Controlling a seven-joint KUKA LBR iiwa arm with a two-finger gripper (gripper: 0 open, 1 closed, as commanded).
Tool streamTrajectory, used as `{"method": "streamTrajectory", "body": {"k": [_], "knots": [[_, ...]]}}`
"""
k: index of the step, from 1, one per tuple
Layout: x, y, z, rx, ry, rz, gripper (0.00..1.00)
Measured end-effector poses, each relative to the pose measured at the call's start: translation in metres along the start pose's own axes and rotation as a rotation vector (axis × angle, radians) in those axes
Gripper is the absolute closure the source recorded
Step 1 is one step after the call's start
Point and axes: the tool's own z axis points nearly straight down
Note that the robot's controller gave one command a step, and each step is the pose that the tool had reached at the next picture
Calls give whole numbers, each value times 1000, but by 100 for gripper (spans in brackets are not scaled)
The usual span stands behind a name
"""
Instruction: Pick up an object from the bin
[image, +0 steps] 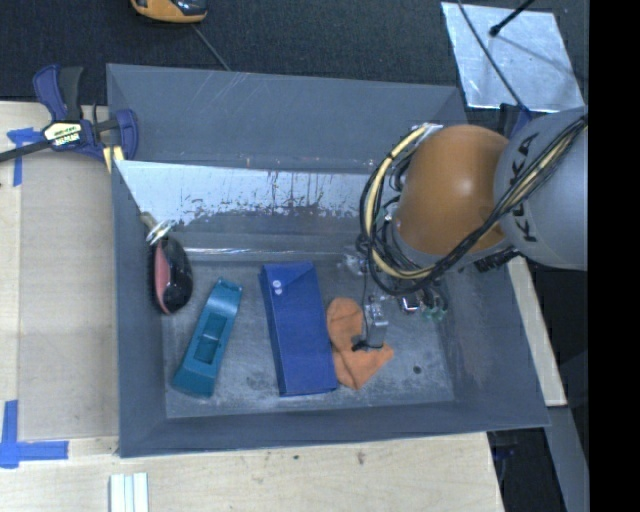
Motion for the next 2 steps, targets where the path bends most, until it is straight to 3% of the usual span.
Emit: {"method": "streamTrajectory", "body": {"k": [1, 2], "knots": [[17, -13, 35, 0, -1, -30, 0], [16, -11, 70, 0, 1, 179, 100]]}}
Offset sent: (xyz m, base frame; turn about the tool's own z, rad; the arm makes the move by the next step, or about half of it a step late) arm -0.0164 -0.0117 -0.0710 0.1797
